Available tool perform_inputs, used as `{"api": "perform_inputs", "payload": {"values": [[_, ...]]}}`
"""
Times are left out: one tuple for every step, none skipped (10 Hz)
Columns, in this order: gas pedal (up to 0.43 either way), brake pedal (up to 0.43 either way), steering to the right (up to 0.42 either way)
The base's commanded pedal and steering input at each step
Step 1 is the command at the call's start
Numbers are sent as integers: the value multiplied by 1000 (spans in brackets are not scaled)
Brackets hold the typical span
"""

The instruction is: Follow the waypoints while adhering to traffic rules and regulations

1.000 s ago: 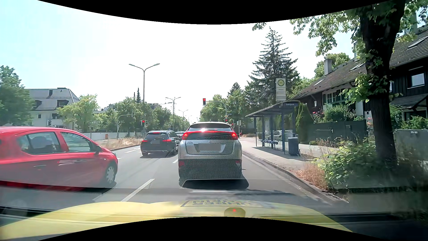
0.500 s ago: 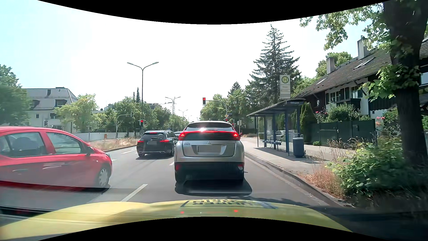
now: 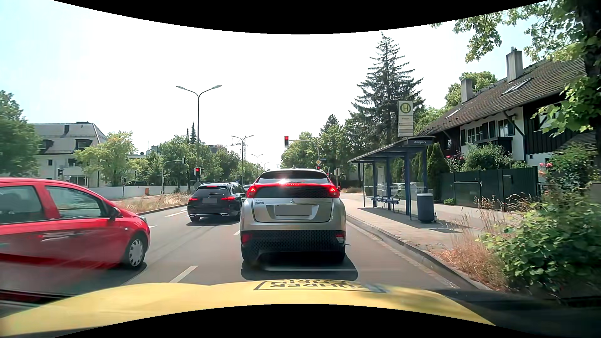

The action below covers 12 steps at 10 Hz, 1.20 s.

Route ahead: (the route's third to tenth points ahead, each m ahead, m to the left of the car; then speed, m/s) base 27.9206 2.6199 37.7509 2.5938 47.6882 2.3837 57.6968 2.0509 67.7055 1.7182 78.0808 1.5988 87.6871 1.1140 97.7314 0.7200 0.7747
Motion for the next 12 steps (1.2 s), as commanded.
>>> {"api": "perform_inputs", "payload": {"values": [[0, 165, -7], [0, 171, -7], [0, 171, -7], [0, 171, -8], [0, 171, -8], [0, 171, -8], [0, 171, -8], [0, 171, -8], [0, 171, -8], [0, 171, -9], [0, 171, -9], [0, 171, -10]]}}
